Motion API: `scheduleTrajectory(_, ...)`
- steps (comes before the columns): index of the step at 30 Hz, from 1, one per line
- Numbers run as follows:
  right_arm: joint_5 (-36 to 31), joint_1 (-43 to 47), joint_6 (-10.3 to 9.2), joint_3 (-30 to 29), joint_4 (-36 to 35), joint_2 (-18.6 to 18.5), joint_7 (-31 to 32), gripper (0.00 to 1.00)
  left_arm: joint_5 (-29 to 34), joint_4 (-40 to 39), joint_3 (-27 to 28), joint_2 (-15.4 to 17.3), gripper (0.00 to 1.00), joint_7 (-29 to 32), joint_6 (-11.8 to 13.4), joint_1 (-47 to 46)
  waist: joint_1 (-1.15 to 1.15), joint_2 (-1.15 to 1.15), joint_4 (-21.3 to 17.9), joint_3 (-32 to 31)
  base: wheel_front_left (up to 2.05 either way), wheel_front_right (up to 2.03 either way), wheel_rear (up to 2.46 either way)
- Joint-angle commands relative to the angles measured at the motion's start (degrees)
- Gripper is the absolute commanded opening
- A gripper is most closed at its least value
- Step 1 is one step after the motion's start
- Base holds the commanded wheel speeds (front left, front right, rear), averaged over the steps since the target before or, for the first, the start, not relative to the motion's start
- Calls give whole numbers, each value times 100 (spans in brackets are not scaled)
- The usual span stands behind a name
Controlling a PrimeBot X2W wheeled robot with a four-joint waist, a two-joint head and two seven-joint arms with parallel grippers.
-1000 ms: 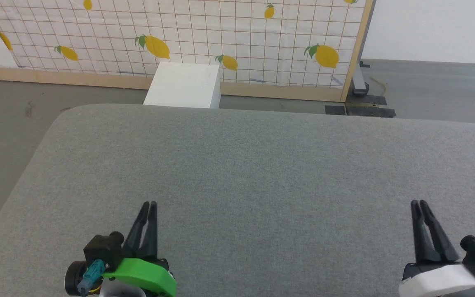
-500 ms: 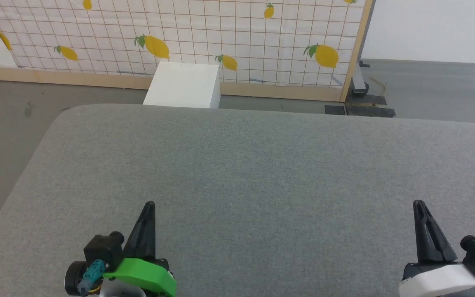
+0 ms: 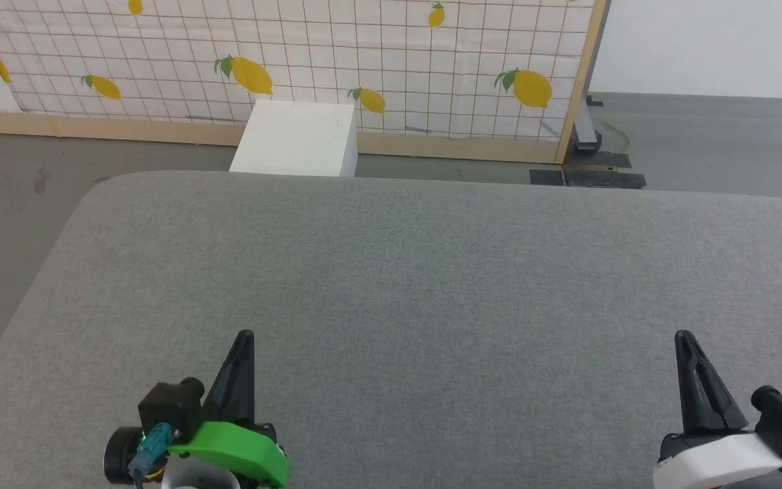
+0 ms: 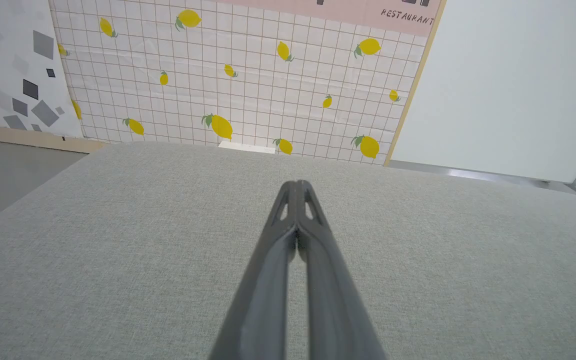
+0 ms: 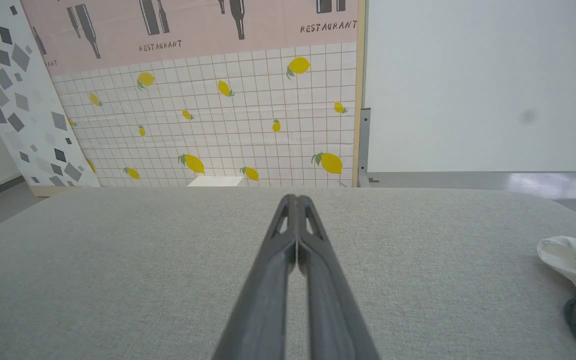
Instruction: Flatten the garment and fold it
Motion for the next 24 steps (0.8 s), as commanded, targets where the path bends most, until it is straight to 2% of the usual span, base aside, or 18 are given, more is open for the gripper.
scheduleTrajectory(1,-57,-81,-1,25,2,2,26,0,77,-47,28,-4,0,30,36,4,0,0,-9,5,0,0,0)
scheduleTrajectory(24,-219,-210,-3,127,4,5,204,0,307,-240,113,-9,0,298,130,10,0,0,-134,64,0,0,0)
